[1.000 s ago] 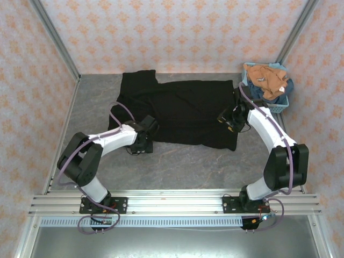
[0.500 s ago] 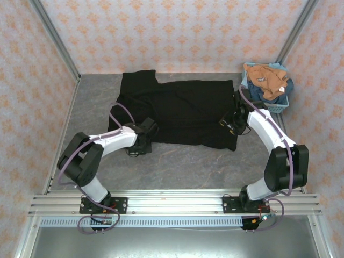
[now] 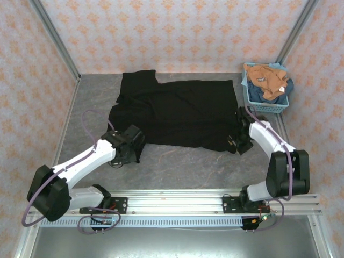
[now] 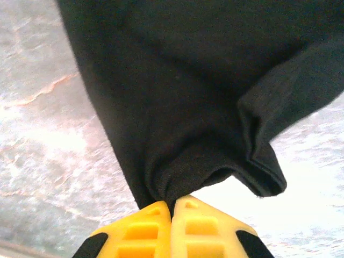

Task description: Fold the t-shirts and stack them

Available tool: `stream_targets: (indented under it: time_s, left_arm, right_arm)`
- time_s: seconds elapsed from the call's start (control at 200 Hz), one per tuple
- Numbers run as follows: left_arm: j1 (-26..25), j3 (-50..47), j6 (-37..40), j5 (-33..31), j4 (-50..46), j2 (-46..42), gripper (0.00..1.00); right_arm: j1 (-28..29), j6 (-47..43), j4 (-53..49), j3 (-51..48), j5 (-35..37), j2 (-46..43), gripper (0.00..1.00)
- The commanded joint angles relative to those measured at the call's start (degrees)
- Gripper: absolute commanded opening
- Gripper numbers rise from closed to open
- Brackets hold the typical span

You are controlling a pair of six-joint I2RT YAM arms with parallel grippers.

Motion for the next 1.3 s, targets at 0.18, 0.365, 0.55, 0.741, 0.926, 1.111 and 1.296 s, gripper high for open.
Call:
stream_targets:
  time_s: [0.18,0.365,0.55,0.741,0.926,1.111,1.296]
  left_arm:
    - [0.0,-0.3,-9.1,-8.2,-9.4,-3.8,0.00]
    - [0.9,0.4,-11.9,-10.5,-12.0,-5.6,0.00]
    - [2.8,2.7,-14.2,-14.3,-15.7,-9.3,0.00]
    - [6.7,6.3,-13.8,-17.2,-18.5,-12.2,0.00]
    - [10.4,8.7,-12.3,-19.1,-18.6,-13.1,0.00]
    - [11.5,10.1,-11.8,-19.6,-18.3,-12.0,0.00]
    - [11.5,9.2,-12.4,-19.1,-17.7,-11.7,0.00]
  right_arm:
    - [-0.2,11.1,4.1,-6.8,-0.8,-6.8,0.44]
    - [-0.2,13.9,7.9,-8.3,-3.2,-3.1,0.40]
    - [-0.3,13.1,10.6,-5.9,-1.8,2.7,0.40]
    - [-1.0,10.0,8.9,-3.2,1.6,6.8,0.39]
    - [-1.4,4.2,4.0,1.8,4.9,9.3,0.28]
    - [-1.4,-1.7,-5.9,6.6,10.8,6.7,0.07]
    - [-1.6,-2.9,-12.4,7.3,14.2,1.5,0.00]
